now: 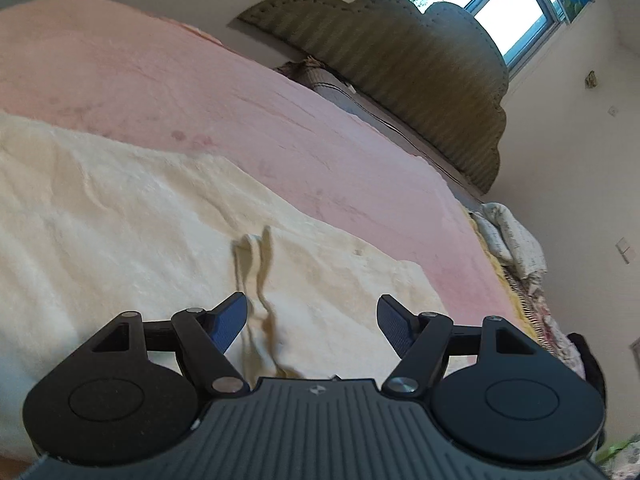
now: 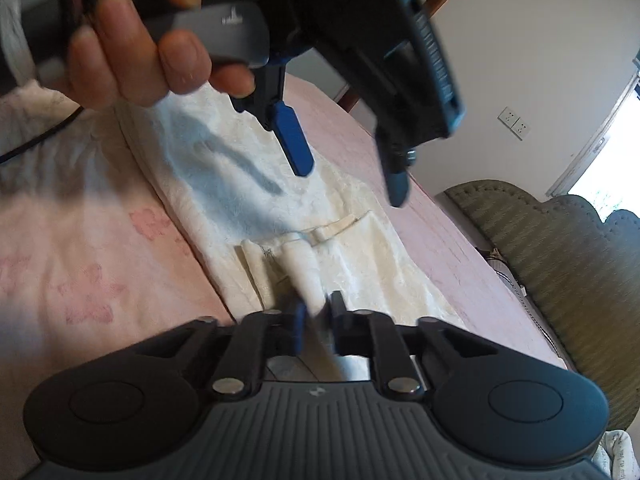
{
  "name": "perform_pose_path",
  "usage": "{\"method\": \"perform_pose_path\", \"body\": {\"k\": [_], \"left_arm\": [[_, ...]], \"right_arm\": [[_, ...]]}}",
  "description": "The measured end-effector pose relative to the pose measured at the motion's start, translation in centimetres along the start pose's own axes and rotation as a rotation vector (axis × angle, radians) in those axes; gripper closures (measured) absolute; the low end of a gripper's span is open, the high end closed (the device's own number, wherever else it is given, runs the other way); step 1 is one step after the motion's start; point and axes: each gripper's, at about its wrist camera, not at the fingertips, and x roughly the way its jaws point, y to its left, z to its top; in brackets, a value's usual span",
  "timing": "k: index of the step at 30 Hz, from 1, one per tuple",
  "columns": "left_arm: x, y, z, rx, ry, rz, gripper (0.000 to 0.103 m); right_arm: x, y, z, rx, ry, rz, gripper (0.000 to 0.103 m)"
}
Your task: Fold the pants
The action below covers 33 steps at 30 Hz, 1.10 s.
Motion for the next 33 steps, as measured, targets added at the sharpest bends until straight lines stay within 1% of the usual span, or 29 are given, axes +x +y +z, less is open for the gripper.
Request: {"method": "perform_pose_path", "body": {"k": [1, 2, 5, 7, 8, 9, 10, 11, 12, 13, 14, 15, 16, 18, 19, 21, 23, 24, 25, 26, 27, 28, 30, 31, 33], "left_arm": [[0.2, 0.2, 0.0, -0.022, 0.02, -0.023, 0.027], [0.6, 0.6, -0.1, -0.047, 0.046, -0.047, 0.026], [2.1, 1.4, -0.3, -0.122, 0.097, -0.098, 0.027], [3.2, 1.8, -0.3, -0.163, 0.118, -0.13, 0.028], [3.6, 1.7, -0.5, -0.172, 0.116, -0.147, 0.03], [3.8, 1.6, -0.6, -0.171, 0.108, -0.156, 0.037], [4.0, 1.3, -0.6, -0.164, 0.1, -0.149, 0.043], [4.1, 1.2, -0.7, -0.154, 0.09, -0.129, 0.06], [4.2, 1.0, -0.6, -0.13, 0.081, -0.11, 0.075], [4.2, 0.6, -0.6, -0.092, 0.071, -0.087, 0.077], [4.1, 0.2, -0.6, -0.044, 0.063, -0.053, 0.084], [4.2, -0.3, -0.9, 0.007, 0.06, -0.016, 0.086], [4.4, -0.6, -1.1, 0.047, 0.061, 0.018, 0.087], [5.1, -0.8, -1.9, 0.092, 0.08, 0.071, 0.088], [5.5, -0.4, -2.3, 0.098, 0.095, 0.082, 0.088], [5.7, -0.3, -2.8, 0.11, 0.084, 0.083, 0.086], [5.5, -0.8, -3.0, 0.154, 0.076, 0.099, 0.087], [5.6, -1.1, -3.0, 0.178, 0.071, 0.109, 0.087], [5.6, -1.2, -3.0, 0.195, 0.069, 0.114, 0.087], [5.6, -1.2, -3.1, 0.207, 0.066, 0.118, 0.087], [5.5, -1.2, -3.3, 0.216, 0.061, 0.121, 0.087], [5.5, -1.5, -3.5, 0.225, 0.056, 0.126, 0.087], [5.4, -1.6, -3.7, 0.24, 0.051, 0.131, 0.087], [5.4, -1.6, -3.7, 0.244, 0.051, 0.132, 0.087], [5.4, -1.5, -3.7, 0.245, 0.054, 0.127, 0.085]], "right_arm": [[0.0, 0.0, 0.0, 0.005, -0.008, -0.008, 0.094], [-0.1, -0.5, 0.0, 0.043, -0.018, 0.0, 0.094], [-0.9, -3.2, 0.0, 0.236, -0.061, 0.051, 0.094], [-1.3, -4.3, 0.0, 0.306, -0.089, 0.066, 0.094], [-1.5, -4.6, 0.1, 0.323, -0.1, 0.07, 0.094], [-1.7, -4.8, 0.2, 0.337, -0.108, 0.077, 0.094], [-1.8, -4.9, 0.3, 0.344, -0.116, 0.082, 0.094], [-1.9, -4.9, 0.4, 0.35, -0.125, 0.086, 0.094], [-2.0, -5.0, 0.5, 0.362, -0.135, 0.091, 0.094], [-2.0, -5.0, 0.6, 0.371, -0.139, 0.095, 0.094], [-1.8, -4.9, 0.7, 0.371, -0.137, 0.096, 0.094], [-1.6, -4.7, 0.7, 0.366, -0.131, 0.098, 0.094], [-1.5, -4.5, 0.7, 0.359, -0.122, 0.101, 0.094], [-0.8, -4.0, 0.5, 0.354, -0.092, 0.117, 0.094], [-0.4, -3.9, 0.5, 0.353, -0.07, 0.13, 0.093], [0.4, -3.5, 0.2, 0.335, -0.006, 0.163, 0.092], [-0.1, -3.4, 0.1, 0.289, 0.014, 0.166, 0.092], [-0.8, -3.8, 0.0, 0.276, 0.02, 0.187, 0.092], [-1.5, -4.6, -0.3, 0.291, 0.02, 0.213, 0.092], [-2.2, -5.9, -0.6, 0.331, 0.013, 0.226, 0.092], [-2.9, -7.6, -1.0, 0.393, -0.003, 0.216, 0.092], [-3.4, -9.2, -1.5, 0.458, -0.018, 0.184, 0.092], [-3.8, -12.3, -3.3, 0.595, -0.018, 0.092, 0.092], [-3.4, -13.3, -4.3, 0.642, 0.023, 0.05, 0.092], [-1.7, -14.2, -6.9, 0.663, 0.193, -0.005, 0.092]]}}
